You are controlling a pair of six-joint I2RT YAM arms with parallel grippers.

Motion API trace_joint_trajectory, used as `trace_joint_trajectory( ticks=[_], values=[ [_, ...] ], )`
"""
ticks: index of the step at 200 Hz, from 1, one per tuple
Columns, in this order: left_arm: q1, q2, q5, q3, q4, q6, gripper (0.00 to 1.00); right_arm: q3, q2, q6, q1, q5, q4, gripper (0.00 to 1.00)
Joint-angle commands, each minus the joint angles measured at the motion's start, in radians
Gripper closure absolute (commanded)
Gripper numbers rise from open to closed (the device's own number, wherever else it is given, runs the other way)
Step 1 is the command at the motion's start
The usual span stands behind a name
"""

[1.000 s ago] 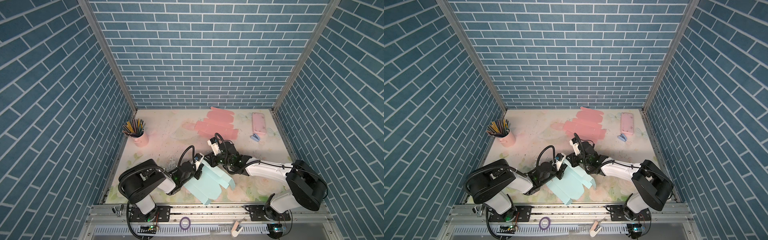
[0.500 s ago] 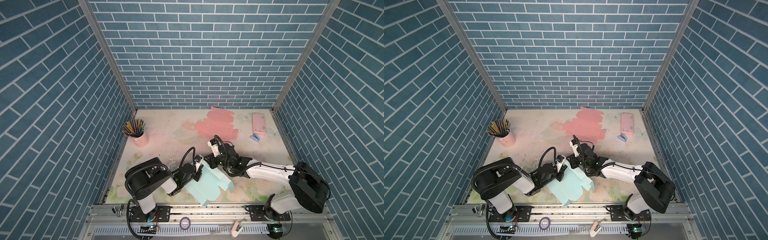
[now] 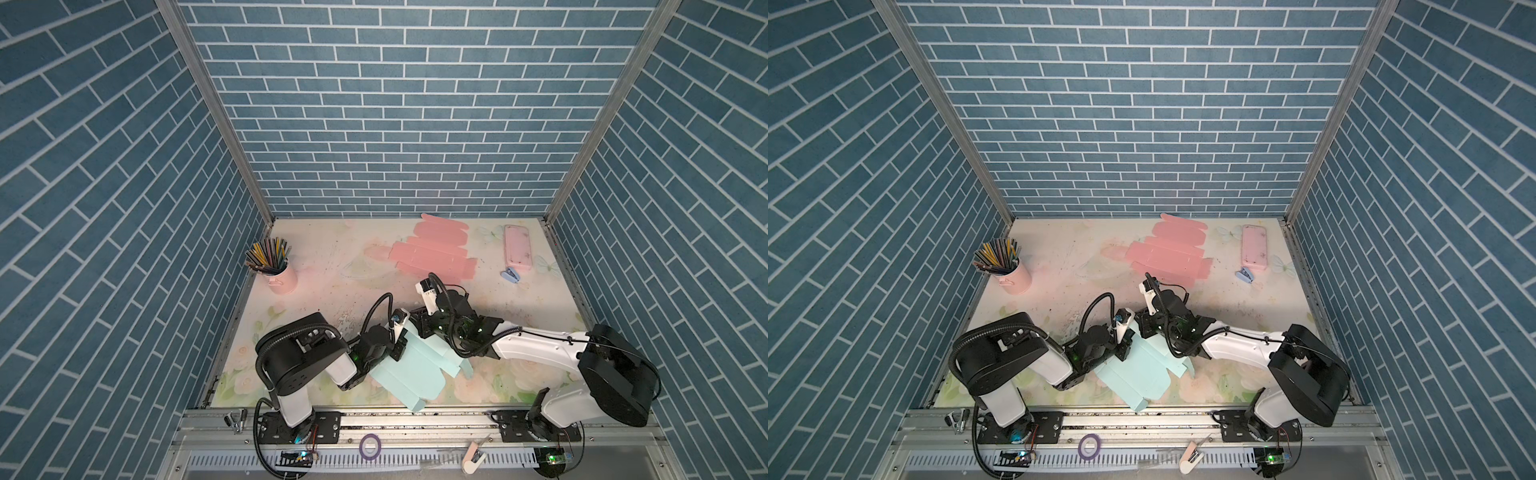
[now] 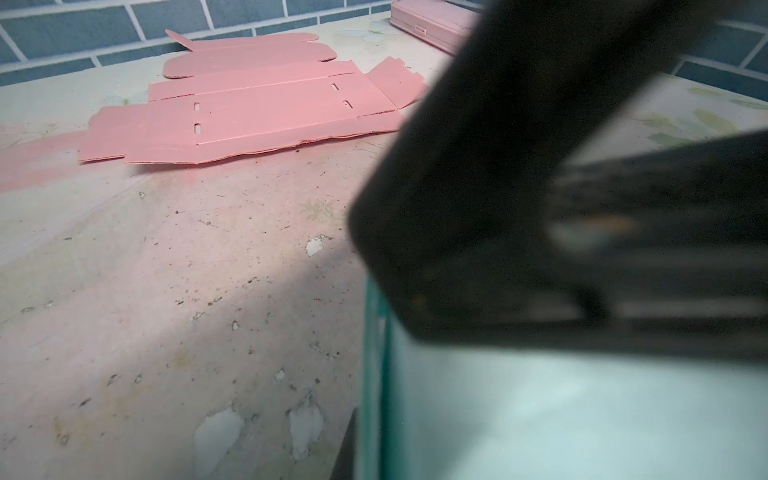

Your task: Fold the paper box

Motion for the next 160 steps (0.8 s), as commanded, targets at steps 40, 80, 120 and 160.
trace_joint_trajectory(
  ticks=[40, 80, 120, 160],
  values=[
    [-0.005, 0.008, 0.008, -0.004, 0.060, -0.019, 0.85, -0.061, -0.071, 0.016, 0.026, -0.026, -0.122, 0.79],
    [-0.005, 0.013, 0.006, -0.002, 0.051, -0.015, 0.88, -0.110, -0.151, 0.020, 0.028, -0.030, -0.127, 0.76],
    [-0.005, 0.012, 0.009, -0.001, 0.047, -0.013, 0.90, -0.102, -0.155, 0.031, 0.030, -0.036, -0.098, 0.76],
    [-0.005, 0.002, 0.021, -0.016, 0.062, -0.019, 0.84, -0.088, -0.075, 0.041, 0.028, -0.039, -0.067, 0.76]
  ],
)
